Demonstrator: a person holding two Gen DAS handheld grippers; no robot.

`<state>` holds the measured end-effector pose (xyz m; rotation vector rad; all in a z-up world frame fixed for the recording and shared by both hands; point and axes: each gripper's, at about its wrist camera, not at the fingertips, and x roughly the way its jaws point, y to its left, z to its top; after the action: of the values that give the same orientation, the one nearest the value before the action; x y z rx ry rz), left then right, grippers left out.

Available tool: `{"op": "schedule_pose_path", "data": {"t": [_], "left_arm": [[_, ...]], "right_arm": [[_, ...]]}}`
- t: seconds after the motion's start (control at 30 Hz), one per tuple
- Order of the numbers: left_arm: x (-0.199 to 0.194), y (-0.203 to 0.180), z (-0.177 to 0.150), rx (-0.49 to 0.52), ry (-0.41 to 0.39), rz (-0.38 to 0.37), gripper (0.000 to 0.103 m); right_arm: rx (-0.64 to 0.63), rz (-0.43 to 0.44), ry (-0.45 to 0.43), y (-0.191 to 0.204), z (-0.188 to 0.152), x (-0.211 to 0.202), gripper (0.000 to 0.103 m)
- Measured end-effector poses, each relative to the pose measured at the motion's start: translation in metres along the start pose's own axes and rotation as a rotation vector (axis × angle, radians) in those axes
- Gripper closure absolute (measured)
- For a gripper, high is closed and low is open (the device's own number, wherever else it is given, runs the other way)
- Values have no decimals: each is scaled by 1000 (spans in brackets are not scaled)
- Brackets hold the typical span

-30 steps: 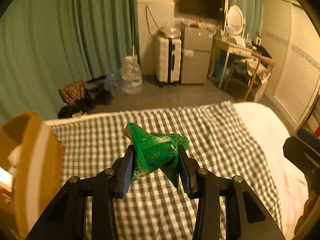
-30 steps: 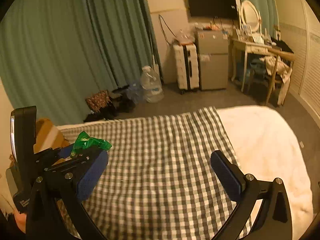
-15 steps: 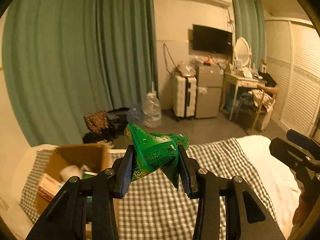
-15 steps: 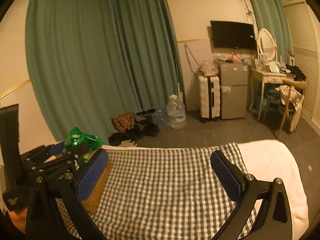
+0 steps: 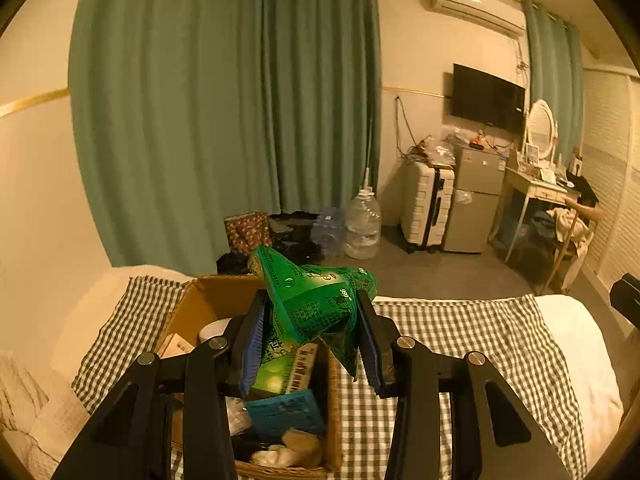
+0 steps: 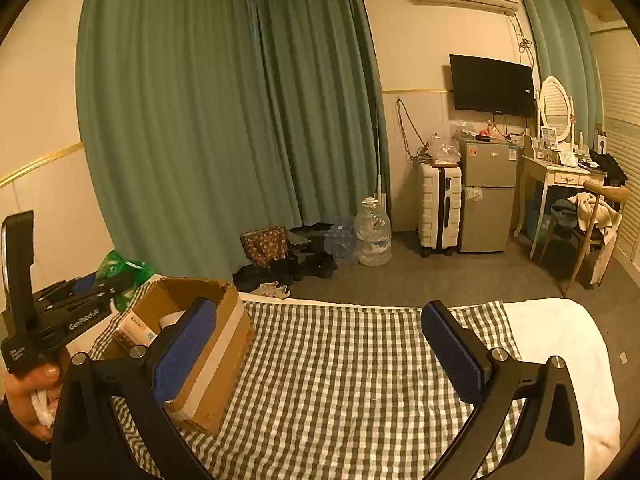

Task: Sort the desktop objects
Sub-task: 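Open left tool to drop the green snack bag into the box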

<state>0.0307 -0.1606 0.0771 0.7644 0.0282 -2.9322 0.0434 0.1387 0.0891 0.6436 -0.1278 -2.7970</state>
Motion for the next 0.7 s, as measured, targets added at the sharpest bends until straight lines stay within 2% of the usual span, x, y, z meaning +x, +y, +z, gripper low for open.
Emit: {"op": "schedule_pose_path", "data": {"t": [0.17,0.4,0.57,0.7], "left_arm": [[23,29,-8,-23,29,21,61],[72,57,-32,-22,134,74,60],[106,64,-50,-37,221,82,52],[106,61,-48,-32,190,90,37]], "right_arm": [[24,16,25,11,-8,25,0],[2,28,104,30,-27,73,0],[-12,43,149,41,-42,100,0],[-9,53,190,47,-53,121,0]]}}
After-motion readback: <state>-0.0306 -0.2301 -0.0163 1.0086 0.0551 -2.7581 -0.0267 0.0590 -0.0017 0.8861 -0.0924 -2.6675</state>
